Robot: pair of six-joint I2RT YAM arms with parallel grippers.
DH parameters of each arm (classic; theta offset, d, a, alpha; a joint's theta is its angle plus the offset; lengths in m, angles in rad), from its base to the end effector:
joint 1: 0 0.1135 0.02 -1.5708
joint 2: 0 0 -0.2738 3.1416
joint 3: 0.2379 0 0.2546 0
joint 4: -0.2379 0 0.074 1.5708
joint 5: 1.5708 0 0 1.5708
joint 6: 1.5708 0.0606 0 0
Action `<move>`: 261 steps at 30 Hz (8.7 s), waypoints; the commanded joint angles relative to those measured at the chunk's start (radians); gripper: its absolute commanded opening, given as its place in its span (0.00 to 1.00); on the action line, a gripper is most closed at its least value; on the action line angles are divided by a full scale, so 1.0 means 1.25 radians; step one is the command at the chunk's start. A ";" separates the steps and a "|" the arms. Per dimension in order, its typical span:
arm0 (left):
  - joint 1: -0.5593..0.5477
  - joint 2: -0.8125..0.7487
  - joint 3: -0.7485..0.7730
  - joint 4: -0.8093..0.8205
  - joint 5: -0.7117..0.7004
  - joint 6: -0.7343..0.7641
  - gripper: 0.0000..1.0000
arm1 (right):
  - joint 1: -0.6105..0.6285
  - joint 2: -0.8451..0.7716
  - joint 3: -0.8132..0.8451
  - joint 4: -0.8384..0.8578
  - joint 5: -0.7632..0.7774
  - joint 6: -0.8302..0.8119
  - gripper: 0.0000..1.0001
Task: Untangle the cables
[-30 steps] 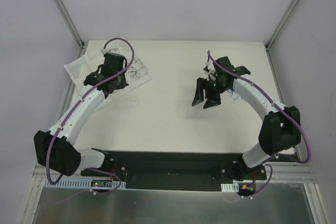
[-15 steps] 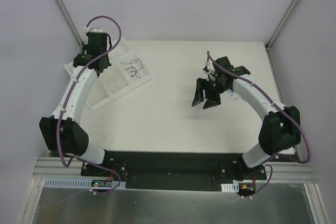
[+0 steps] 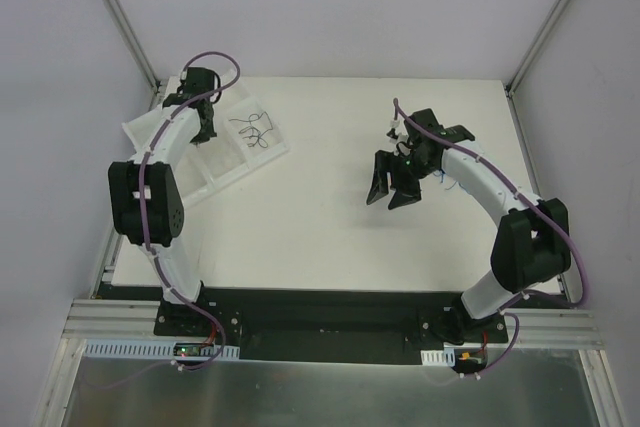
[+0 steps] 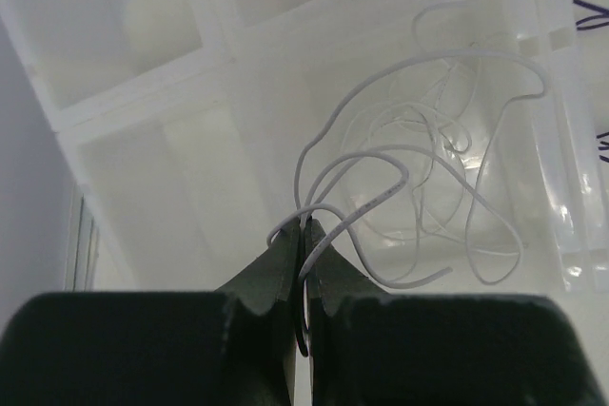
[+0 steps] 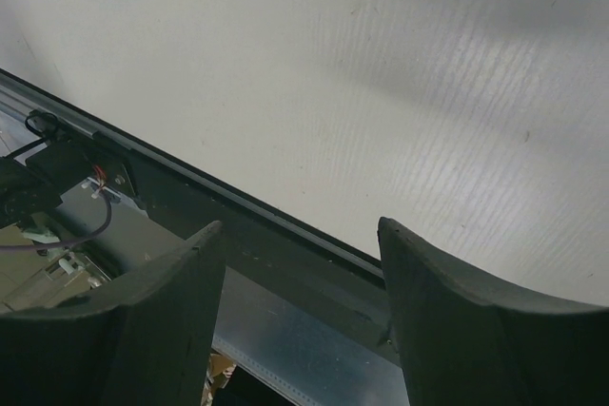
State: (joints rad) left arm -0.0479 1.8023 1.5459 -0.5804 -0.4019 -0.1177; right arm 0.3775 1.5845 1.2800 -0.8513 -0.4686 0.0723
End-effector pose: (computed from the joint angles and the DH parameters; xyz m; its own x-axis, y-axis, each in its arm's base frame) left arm 0.4250 0.0034 0.2789 -0.7110 -0.0741 -0.6993 -0.3032 0.9295 0.2098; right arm 0.2961 0.1469 0.2531 -0.8844 -0.2814 -0.3723 -0.4354 0.7846 0.4413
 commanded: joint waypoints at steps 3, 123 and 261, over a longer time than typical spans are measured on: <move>0.003 0.130 0.050 -0.033 0.063 -0.030 0.00 | -0.012 0.014 0.024 -0.019 -0.001 -0.009 0.67; -0.303 -0.290 -0.347 0.080 0.853 -0.187 0.60 | 0.164 0.095 0.014 0.173 -0.068 0.182 0.41; -0.421 -0.213 -0.212 0.105 0.559 -0.252 0.00 | -0.095 0.201 -0.012 0.022 0.280 0.120 0.60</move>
State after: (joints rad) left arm -0.5434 1.3159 1.1355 -0.5011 0.0837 -0.4767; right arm 0.2649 1.8751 1.2636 -0.8154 -0.0978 0.2306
